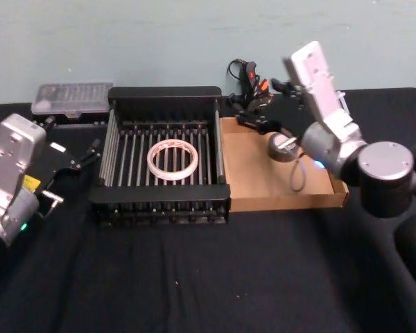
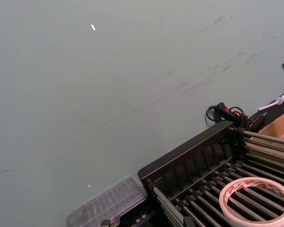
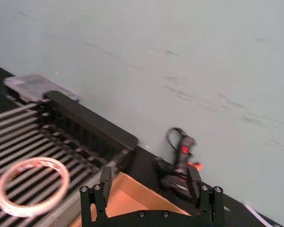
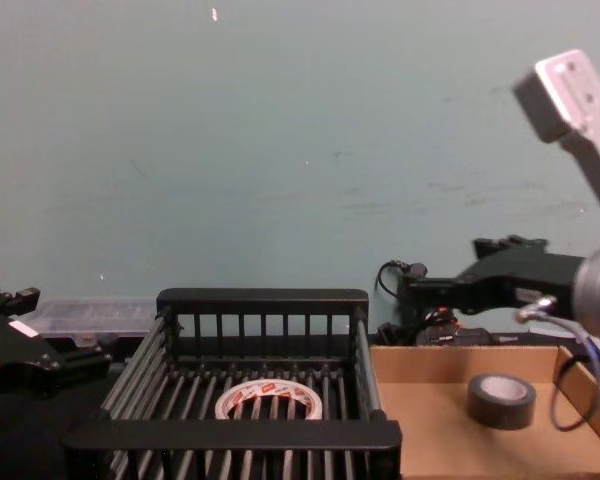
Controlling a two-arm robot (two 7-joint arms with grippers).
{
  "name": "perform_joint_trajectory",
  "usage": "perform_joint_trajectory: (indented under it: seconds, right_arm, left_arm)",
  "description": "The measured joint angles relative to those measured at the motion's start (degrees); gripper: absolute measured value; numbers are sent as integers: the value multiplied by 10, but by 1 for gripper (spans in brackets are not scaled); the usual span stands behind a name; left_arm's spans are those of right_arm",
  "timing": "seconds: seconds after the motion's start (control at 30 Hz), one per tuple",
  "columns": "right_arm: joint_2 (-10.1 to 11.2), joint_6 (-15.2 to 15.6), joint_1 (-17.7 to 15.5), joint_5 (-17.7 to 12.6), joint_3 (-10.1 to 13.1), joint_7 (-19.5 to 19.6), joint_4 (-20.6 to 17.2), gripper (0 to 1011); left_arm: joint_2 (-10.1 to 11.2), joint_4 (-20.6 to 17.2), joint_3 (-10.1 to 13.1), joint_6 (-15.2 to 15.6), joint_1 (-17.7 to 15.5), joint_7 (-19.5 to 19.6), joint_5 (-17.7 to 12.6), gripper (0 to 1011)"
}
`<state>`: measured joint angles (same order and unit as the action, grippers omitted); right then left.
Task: Pick up the white tape and place it into the black box , Pick up the silver tape and place it into the brown box.
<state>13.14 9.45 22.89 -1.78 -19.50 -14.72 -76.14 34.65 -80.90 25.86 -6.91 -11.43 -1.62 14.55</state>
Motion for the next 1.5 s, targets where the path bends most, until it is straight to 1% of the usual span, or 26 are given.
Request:
perform_joint_trajectory:
  seconds: [0.23, 0.5, 0.73, 1.0, 1.5]
  right_arm:
    - [16, 8, -26, 0, 34, 10, -16, 1002]
    - [19, 15, -49, 1, 57, 13, -17, 1002]
    - [16, 20, -57, 2, 64, 12, -7, 1002]
    - [13, 23, -58, 5, 67, 10, 3, 1002]
    - [13, 22, -58, 5, 67, 9, 2, 1002]
  left_arm:
    - [0, 0, 0, 0, 0, 0, 0, 1001]
    - [0, 0, 0, 0, 0, 0, 0, 1001]
    - [0, 0, 0, 0, 0, 0, 0, 1001]
    - [0, 0, 0, 0, 0, 0, 0, 1001]
    - [0, 0, 0, 0, 0, 0, 0, 1001]
